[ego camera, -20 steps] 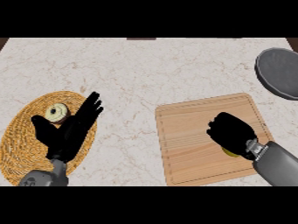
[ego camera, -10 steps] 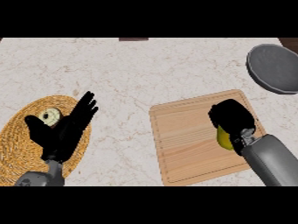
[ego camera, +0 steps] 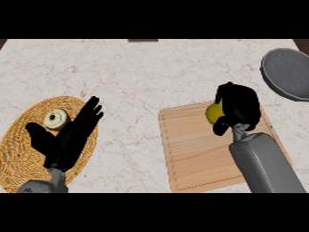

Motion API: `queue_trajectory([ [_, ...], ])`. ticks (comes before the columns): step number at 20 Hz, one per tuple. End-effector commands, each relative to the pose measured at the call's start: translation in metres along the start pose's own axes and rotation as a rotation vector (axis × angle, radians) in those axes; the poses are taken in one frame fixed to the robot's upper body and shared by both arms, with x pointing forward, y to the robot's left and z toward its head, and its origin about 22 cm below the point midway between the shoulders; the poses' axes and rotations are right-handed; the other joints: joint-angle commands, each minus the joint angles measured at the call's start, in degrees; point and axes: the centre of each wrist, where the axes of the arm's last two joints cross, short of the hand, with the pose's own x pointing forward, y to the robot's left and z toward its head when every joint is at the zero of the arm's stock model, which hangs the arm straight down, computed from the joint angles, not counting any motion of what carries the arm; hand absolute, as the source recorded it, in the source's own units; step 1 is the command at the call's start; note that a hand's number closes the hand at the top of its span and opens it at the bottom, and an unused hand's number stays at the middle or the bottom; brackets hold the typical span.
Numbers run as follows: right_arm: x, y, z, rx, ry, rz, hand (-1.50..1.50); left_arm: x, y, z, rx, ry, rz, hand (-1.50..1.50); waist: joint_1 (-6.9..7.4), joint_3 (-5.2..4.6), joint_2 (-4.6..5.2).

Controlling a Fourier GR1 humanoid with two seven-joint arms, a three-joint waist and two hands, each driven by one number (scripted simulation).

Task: Pick the pear from the cutting board and place it in the pan

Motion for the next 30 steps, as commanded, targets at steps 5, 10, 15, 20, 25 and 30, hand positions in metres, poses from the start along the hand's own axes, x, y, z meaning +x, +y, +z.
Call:
queue_trajectory([
  [5, 0.034, -0.047, 0.026, -0.364, 0.105, -0.351, 1.5, -0.002, -0.005, 0.013, -0.008, 0.014, -0.003, 0.0, 1.14, 0.05, 0.04],
  [10, -0.009, -0.054, 0.021, -0.427, 0.093, -0.599, 1.5, -0.003, -0.001, -0.001, -0.011, 0.006, -0.01, 0.0, 0.49, 0.07, 0.34],
  [15, -0.052, -0.041, -0.017, -0.443, 0.174, -0.689, 1.5, -0.012, 0.004, -0.002, -0.029, -0.001, -0.017, 0.0, 1.01, 0.04, 0.54],
  [20, -0.09, -0.029, -0.047, -0.458, 0.186, -0.518, 1.5, -0.012, -0.013, -0.005, -0.024, -0.011, 0.005, 0.0, 1.17, 0.03, 0.5],
  [25, -0.127, -0.019, -0.083, -0.529, 0.211, -0.44, 1.5, 0.006, -0.008, -0.021, -0.028, 0.004, -0.006, 0.0, 1.53, 0.06, 0.67],
  [30, -0.154, -0.005, -0.102, -0.661, 0.331, -0.446, 1.5, 0.01, -0.008, -0.013, -0.038, -0.01, -0.031, 0.0, 2.42, 0.12, 0.85],
])
